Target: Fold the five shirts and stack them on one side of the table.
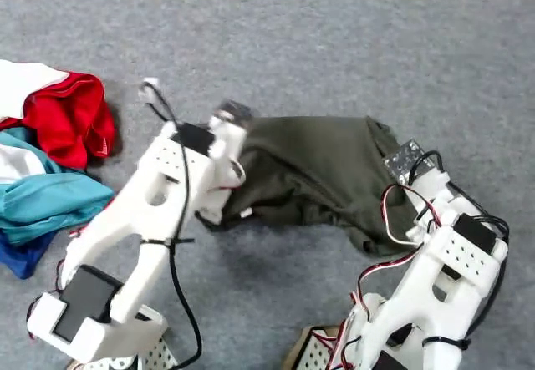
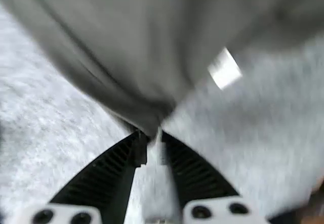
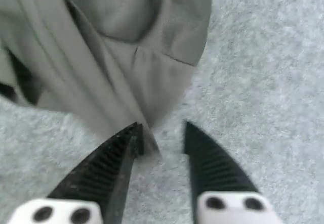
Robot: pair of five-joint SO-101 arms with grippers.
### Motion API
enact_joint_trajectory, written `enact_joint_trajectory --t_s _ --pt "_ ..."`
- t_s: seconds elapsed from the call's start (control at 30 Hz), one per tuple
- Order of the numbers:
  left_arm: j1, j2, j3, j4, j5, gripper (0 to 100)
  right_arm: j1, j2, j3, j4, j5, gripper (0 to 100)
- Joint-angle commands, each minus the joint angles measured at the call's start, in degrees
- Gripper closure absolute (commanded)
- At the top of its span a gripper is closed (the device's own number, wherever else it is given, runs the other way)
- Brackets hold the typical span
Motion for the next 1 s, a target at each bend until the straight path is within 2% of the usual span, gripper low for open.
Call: enact_joint_trajectory --t_s 0.0,0.07,0.3,0.4,0.47,0.53,0.67,0.8,0.97 --pt "2.02 -2.42 -2.99 4.57 -3.96 78 1.45 -1.80 -3.56 6.59 3.34 76.5" --pt "0.53 -2.59 -3.08 5.63 -6.15 74 1.54 -1.80 -5.93 9.49 3.34 75.1" --pt "-11.08 -2.51 -12.66 9.85 -6.59 74 0.22 -1.36 -17.10 12.04 -3.08 75.8" --pt "-13.54 -2.07 -20.13 10.20 -4.22 83 -6.73 0.13 -20.53 11.69 -7.03 84.1" --pt "-13.98 -1.19 -22.68 7.56 0.26 91 -12.53 3.47 -22.90 11.08 -10.90 87.5" --pt "-14.07 0.66 -23.56 4.13 3.34 96 -17.19 8.31 -25.80 9.85 -14.86 84.5" --pt "-13.80 7.16 -24.62 1.49 7.30 92 -20.70 21.32 -35.12 7.47 -22.07 75.5" --pt "-13.98 14.73 -28.48 1.05 11.34 87 -20.79 35.91 -46.99 7.65 -26.02 76.9" --pt "-11.16 21.05 -32.62 1.49 11.16 86 -20.97 52.62 -59.30 7.65 -29.80 76.7"
